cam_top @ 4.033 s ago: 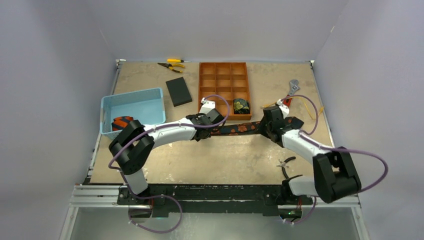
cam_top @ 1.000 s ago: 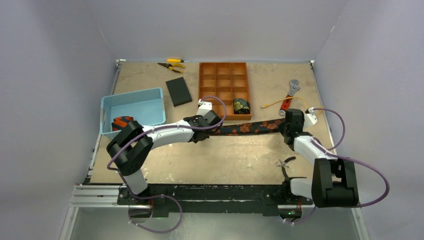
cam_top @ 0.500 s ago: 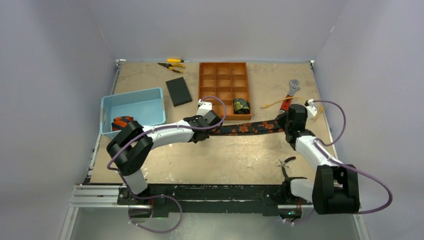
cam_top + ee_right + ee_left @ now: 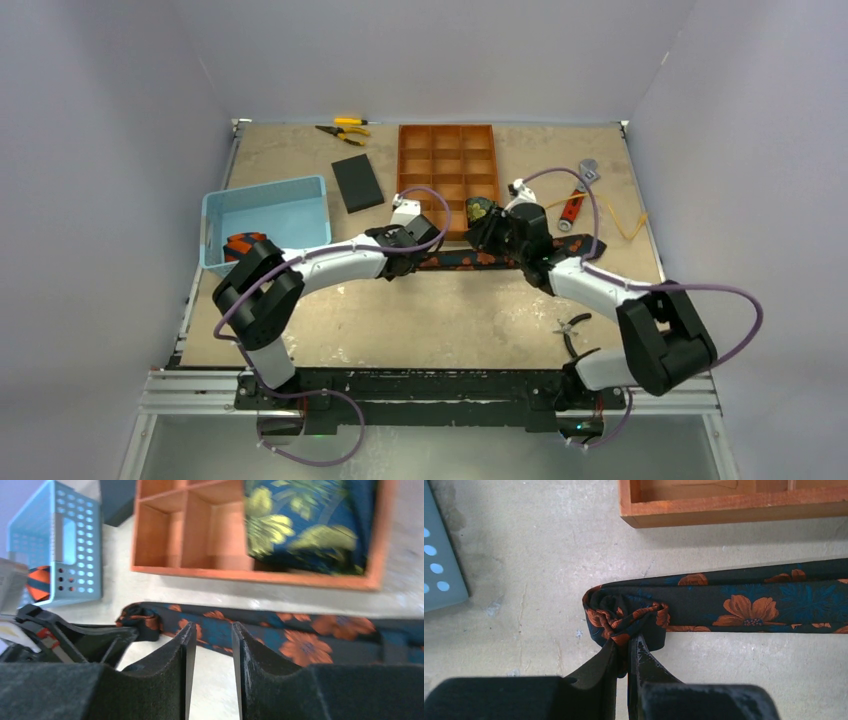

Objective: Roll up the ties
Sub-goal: Roll the tie at the center of the board.

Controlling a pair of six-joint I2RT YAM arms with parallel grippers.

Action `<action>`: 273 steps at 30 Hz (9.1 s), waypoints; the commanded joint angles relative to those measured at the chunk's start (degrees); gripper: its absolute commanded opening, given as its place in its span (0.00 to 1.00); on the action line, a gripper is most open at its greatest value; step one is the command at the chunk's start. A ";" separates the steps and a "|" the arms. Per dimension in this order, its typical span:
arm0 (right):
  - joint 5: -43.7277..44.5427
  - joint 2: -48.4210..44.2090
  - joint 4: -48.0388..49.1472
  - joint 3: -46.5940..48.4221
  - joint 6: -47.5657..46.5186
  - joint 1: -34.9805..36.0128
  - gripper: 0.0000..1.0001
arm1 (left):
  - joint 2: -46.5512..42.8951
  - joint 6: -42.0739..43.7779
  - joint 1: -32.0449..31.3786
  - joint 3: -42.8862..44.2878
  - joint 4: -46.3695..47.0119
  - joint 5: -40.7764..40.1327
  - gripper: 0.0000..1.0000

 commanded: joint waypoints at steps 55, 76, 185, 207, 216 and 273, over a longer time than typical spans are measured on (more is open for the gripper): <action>-3.51 16.76 8.78 4.30 5.01 4.65 0.32 | 11.11 2.17 0.54 18.76 -4.32 7.07 0.46; -10.85 11.18 8.61 2.86 3.43 4.79 0.39 | 0.71 2.20 4.67 11.99 2.03 14.74 0.54; -4.48 16.36 5.79 10.16 3.86 8.38 0.42 | -3.75 11.72 25.55 2.43 -0.60 31.28 0.00; 4.37 11.56 7.42 -0.50 7.98 5.05 0.31 | 7.17 2.86 12.49 18.58 -17.07 4.06 0.00; 4.44 10.00 7.77 -2.06 7.71 5.04 0.31 | 14.62 -1.49 7.13 24.85 -24.54 -8.99 0.00; -9.11 6.46 9.69 3.01 3.08 9.32 0.57 | -8.85 6.73 18.75 4.65 5.14 26.21 0.55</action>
